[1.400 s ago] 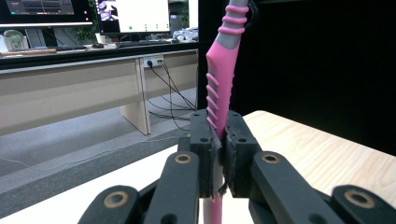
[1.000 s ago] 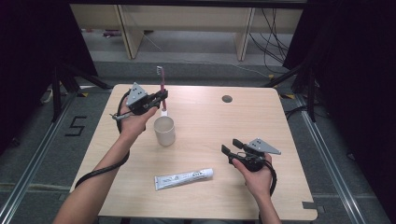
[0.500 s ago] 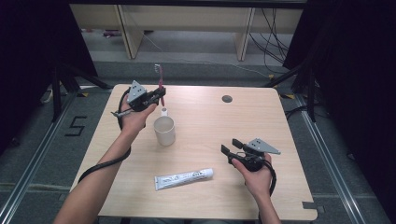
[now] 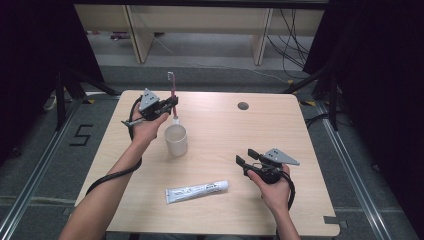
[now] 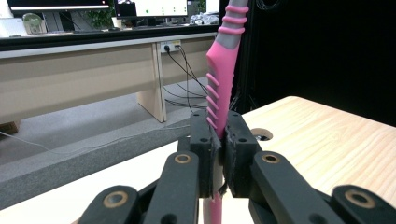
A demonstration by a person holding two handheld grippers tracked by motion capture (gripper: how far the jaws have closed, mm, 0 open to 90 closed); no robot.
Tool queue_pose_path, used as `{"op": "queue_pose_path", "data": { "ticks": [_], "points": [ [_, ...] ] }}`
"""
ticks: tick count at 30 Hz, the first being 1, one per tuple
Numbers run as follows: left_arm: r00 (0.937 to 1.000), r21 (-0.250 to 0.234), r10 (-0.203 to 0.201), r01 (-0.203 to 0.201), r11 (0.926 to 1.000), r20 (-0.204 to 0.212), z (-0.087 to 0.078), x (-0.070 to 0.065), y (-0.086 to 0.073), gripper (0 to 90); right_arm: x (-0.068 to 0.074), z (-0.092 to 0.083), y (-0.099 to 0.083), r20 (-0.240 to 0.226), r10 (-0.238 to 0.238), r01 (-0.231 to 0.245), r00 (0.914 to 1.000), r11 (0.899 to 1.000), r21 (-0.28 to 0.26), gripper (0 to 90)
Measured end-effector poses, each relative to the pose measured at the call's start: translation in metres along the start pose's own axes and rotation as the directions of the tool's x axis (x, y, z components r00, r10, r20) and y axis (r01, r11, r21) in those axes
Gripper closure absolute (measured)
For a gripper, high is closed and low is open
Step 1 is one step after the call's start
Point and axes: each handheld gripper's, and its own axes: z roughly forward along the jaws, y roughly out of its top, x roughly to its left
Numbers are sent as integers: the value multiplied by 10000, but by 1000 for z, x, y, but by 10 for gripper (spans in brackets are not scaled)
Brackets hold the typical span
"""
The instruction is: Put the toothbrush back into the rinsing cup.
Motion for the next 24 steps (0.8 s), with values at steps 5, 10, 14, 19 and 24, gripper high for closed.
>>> {"op": "queue_pose_path", "data": {
  "ticks": [5, 10, 14, 19, 24],
  "points": [
    [10000, 102, -41, 41, 9999, -18, 2, 1, -4, 836, -1, 0, 0, 55, -126, 126, 9999, 9999, -60, 407],
    [10000, 163, -54, 55, 9999, -23, 3, 0, -7, 836, 1, 0, 0, -159, 167, -166, 9997, 9998, 73, 407],
    [10000, 250, -56, 57, 9997, -34, 5, 0, -9, 836, 0, 0, 0, -4, 54, -54, 10000, 9999, 86, 407],
    [9999, 354, -88, 90, 9993, -80, 6, 0, -14, 836, 0, 0, 0, -108, 84, -83, 9999, 9999, 106, 405],
    [9998, 439, -151, 155, 9989, -89, 7, 0, -17, 836, 1, 1, -1, -148, 135, -133, 9998, 9998, 127, 404]
  ]
}}
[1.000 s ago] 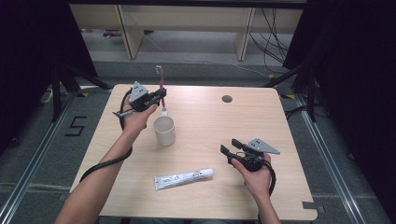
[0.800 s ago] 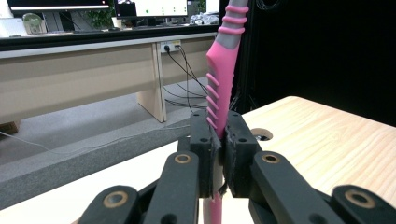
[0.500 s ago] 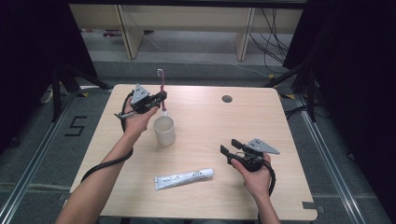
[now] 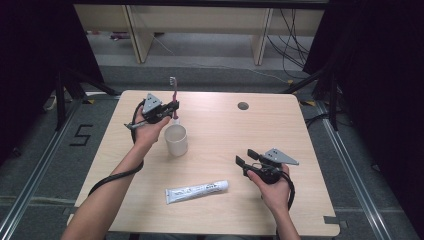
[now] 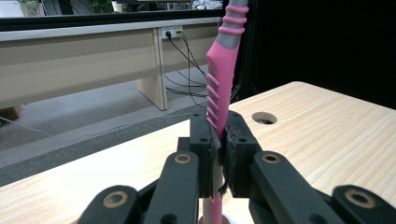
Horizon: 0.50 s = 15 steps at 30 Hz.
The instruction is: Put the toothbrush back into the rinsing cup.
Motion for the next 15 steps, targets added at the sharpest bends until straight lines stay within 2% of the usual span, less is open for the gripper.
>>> {"op": "queue_pose_path", "data": {
  "ticks": [1, 6, 7, 8, 9, 10, 14, 15],
  "points": [
    [10000, 45, -5, 5, 10000, -6, 0, 0, -1, 836, -1, 0, 0, 116, -206, 207, 9997, 9998, -68, 404],
    [10000, 157, -2, 2, 9999, -5, 2, 0, -5, 835, 1, 0, 0, 71, 138, -139, 9999, 9999, 87, 402],
    [10000, 202, 6, -6, 9998, -13, 2, 0, -6, 835, 1, 0, 0, 71, 138, -139, 9999, 9999, 87, 402],
    [10000, 231, -35, 35, 9997, -2, 3, 0, -7, 835, 0, 0, 0, 195, -60, 60, 9998, 10000, 37, 402],
    [10000, 258, -18, 17, 9997, 3, 3, 0, -7, 834, 0, 0, 0, 186, -51, 50, 9998, 10000, 34, 402],
    [10000, 315, 22, -22, 9995, 29, 3, 0, -8, 834, 3, 0, 0, 141, 293, -295, 9995, 9995, 125, 402],
    [10000, 354, 3, -4, 9994, 35, 4, 0, -9, 834, 0, 1, 0, -44, 32, -32, 10000, 10000, 24, 401],
    [10000, 369, 9, -10, 9993, 33, 4, 0, -9, 834, 1, 1, -1, -71, 148, -148, 9999, 9999, 71, 401]
  ]
}}
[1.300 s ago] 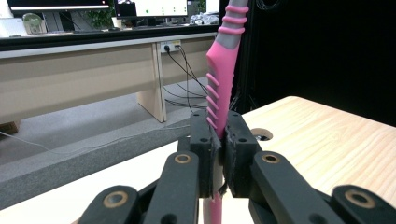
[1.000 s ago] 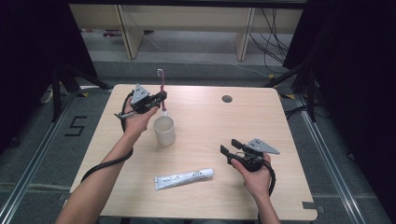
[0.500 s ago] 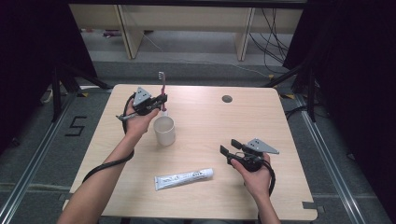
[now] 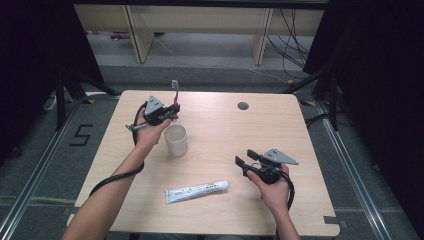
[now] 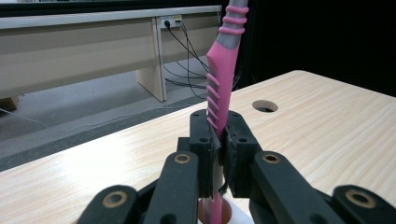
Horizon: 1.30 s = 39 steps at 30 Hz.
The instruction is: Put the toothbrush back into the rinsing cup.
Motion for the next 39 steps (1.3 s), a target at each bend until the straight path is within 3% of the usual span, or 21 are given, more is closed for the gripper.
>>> {"op": "queue_pose_path", "data": {
  "ticks": [8, 17, 26, 39],
  "points": [
    [9999, 140, -118, 118, 9998, -12, 1, 1, -5, 832, 0, 0, 0, 45, 9, -9, 10000, 10000, 39, 401],
    [9998, 312, -177, 177, 9994, 3, 0, 3, -10, 828, -1, 0, 0, 231, -348, 348, 9991, 9994, 0, 401],
    [9995, 502, -322, 319, 9982, 53, -1, 4, -12, 811, -1, 1, -1, 202, -286, 285, 9994, 9996, 25, 400],
    [9991, 611, -422, 417, 9973, 61, -9, 7, -13, 677, -1, 1, 0, 71, -205, 205, 9998, 9998, 28, 397]
  ]
}}
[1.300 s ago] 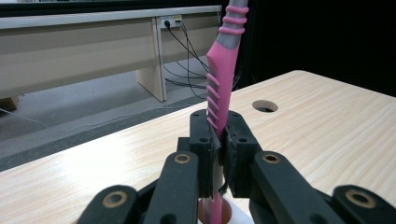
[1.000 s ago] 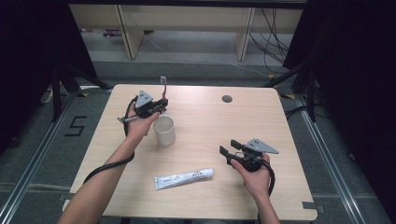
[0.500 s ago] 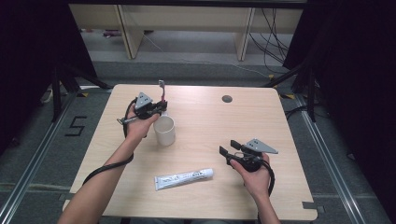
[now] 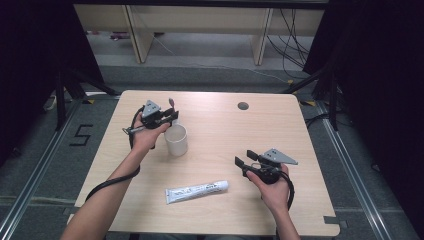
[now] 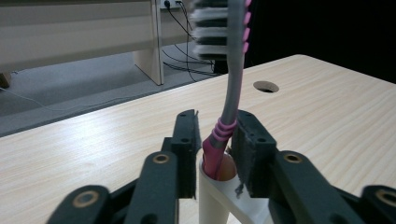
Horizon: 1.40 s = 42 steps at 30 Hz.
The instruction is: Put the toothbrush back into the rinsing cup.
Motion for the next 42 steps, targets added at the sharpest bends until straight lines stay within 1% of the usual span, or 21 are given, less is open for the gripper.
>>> {"op": "queue_pose_path", "data": {
  "ticks": [4, 6, 7, 8, 11, 13, 18, 20, 22, 23, 24, 25, 26, 28, 31, 32, 34, 38, 40, 41, 42],
  "points": [
    [9998, 99, -170, 170, 9998, -49, -4, -1, 0, 570, 0, 0, 0, -6, -14, 14, 10000, 10000, 17, 395],
    [9997, 187, -237, 239, 9995, -102, -8, -2, -1, 549, 0, 0, 0, 25, -1, 1, 10000, 10000, -12, 395],
    [9997, 188, -198, 200, 9996, -154, -10, -2, -1, 534, 3, -2, 0, 113, 367, -369, 9993, 9991, 209, 395],
    [9996, 210, -173, 178, 9996, -202, -13, -3, -2, 522, 0, -1, 0, -49, 164, -164, 9999, 9998, 65, 394],
    [9997, 208, -195, 198, 9996, -168, -19, -5, -2, 499, -2, -1, 1, 82, -66, 65, 9999, 10000, 15, 393],
    [9998, 173, -174, 177, 9997, -135, -23, -6, -2, 486, 0, -1, 0, 73, 136, -136, 9999, 9999, 66, 393],
    [9999, 278, -156, 156, 9995, -11, -31, -9, -1, 434, 0, -1, 1, -40, 166, -166, 9999, 9998, 137, 391],
    [9999, 368, -148, 148, 9992, -3, -35, -10, -1, 399, 1, -1, 0, 70, 225, -226, 9997, 9996, 155, 390],
    [9999, 362, -156, 157, 9992, -31, -38, -10, -1, 366, -1, -1, 1, -26, 14, -14, 10000, 9999, 150, 386],
    [9999, 354, -140, 142, 9993, -38, -41, -11, -1, 366, -1, -1, 1, -26, 14, -14, 10000, 9999, 150, 386],
    [9999, 351, -107, 108, 9993, -25, -43, -11, 0, 357, 1, -1, 1, 46, 352, -353, 9994, 9991, 228, 384],
    [10000, 369, -60, 60, 9993, -1, -46, -12, 0, 357, 1, -1, 1, 46, 352, -353, 9994, 9991, 228, 384],
    [10000, 352, -31, 30, 9994, 24, -48, -12, 1, 354, -2, -1, 2, 58, 58, -60, 10000, 9997, 250, 383],
    [10000, 386, 80, -82, 9992, 56, -54, -14, 2, 349, 0, -1, 2, 89, 312, -315, 9995, 9987, 404, 380],
    [9999, 372, 137, -139, 9992, 41, -62, -16, 3, 349, -2, -1, 3, -10, 182, -182, 9998, 9991, 386, 379],
    [9999, 362, 112, -114, 9993, 76, -66, -17, 4, 349, -2, -2, 3, 174, 146, -154, 9997, 9988, 465, 379],
    [9998, 320, 158, -161, 9994, 86, -71, -19, 5, 346, -2, -1, 3, 54, 305, -306, 9995, 9988, 376, 379],
    [9994, 508, 34, -51, 9987, 338, -82, -23, 4, 342, -4, -2, 3, 13, 244, -244, 9997, 9986, 475, 378],
    [9989, 657, 169, -197, 9976, 431, -87, -26, 3, 344, -2, -3, 3, 35, 469, -470, 9989, 9974, 548, 378],
    [9986, 638, 204, -235, 9977, 481, -88, -26, 2, 344, -3, -3, 3, 6, 407, -407, 9992, 9978, 527, 377],
    [9985, 693, 208, -243, 9973, 503, -91, -27, 2, 344, -5, -1, 4, -26, 104, -102, 9999, 9990, 435, 377]
  ]
}}
